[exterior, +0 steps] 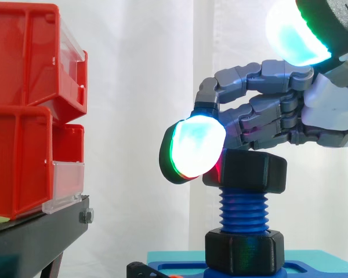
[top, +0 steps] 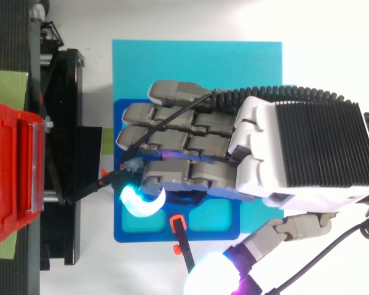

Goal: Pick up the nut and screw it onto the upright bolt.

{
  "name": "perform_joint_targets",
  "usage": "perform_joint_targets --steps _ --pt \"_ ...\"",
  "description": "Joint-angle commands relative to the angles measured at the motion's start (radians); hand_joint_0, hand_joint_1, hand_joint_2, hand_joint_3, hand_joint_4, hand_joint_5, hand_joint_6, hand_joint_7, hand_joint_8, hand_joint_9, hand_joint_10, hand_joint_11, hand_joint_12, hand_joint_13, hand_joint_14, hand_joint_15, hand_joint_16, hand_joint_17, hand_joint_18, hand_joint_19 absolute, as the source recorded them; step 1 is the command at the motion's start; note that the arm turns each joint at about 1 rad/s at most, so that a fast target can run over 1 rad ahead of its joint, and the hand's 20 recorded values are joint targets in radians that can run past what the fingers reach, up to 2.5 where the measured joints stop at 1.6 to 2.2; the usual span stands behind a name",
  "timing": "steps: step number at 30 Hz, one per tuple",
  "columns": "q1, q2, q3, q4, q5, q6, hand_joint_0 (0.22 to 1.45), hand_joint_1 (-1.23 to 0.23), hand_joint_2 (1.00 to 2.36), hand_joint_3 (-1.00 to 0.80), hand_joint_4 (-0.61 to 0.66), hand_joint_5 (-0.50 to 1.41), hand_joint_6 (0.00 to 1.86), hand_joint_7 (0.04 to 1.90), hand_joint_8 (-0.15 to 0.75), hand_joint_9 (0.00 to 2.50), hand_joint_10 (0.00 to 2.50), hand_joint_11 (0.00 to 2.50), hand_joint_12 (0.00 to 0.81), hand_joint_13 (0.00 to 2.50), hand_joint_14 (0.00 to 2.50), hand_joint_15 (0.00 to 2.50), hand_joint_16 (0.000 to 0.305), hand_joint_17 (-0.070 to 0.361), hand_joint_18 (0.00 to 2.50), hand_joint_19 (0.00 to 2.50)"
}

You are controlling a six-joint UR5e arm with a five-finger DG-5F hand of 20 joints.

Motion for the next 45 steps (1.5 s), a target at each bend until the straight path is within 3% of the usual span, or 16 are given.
perform_joint_targets --steps 1,8,13,18,29,45 --pt "-0.005 -0.001 0.000 0.003 -0.012 0.000 0.47 -0.16 1.00 -0.50 0.21 -0.11 0.50 1.18 0.296 0.44 0.00 0.00 0.379 0.35 0.00 0.00 0.053 0.118 0.18 0.00" --pt "-0.011 -0.001 0.000 0.003 -0.023 -0.002 0.47 -0.16 1.00 -0.50 0.22 -0.11 0.50 1.17 0.296 0.44 0.00 0.00 0.379 0.36 0.00 0.00 0.048 0.108 0.17 0.00" --pt "-0.014 -0.001 0.000 0.005 -0.029 0.000 0.47 -0.21 1.00 -0.50 0.21 -0.11 0.50 1.10 0.243 0.47 0.00 0.00 0.287 0.39 0.00 0.00 0.031 0.069 0.16 0.00" --pt "-0.017 -0.001 0.000 0.005 -0.029 -0.002 0.48 -0.22 1.00 -0.50 0.20 -0.10 0.50 1.10 0.230 0.49 0.00 0.00 0.246 0.41 0.00 0.00 0.025 0.057 0.18 0.00" --pt "-0.023 -0.007 0.000 0.006 -0.046 -0.008 0.47 -0.24 1.00 -0.50 0.22 -0.10 0.50 1.09 0.247 0.51 0.00 0.00 0.227 0.42 0.00 0.00 0.023 0.051 0.21 0.00" --pt "-0.048 -0.019 0.000 0.024 -0.069 -0.006 0.47 -0.24 1.00 -0.50 0.24 -0.11 0.50 1.08 0.262 0.51 0.00 0.00 0.230 0.41 0.00 0.00 0.023 0.052 0.21 0.00"
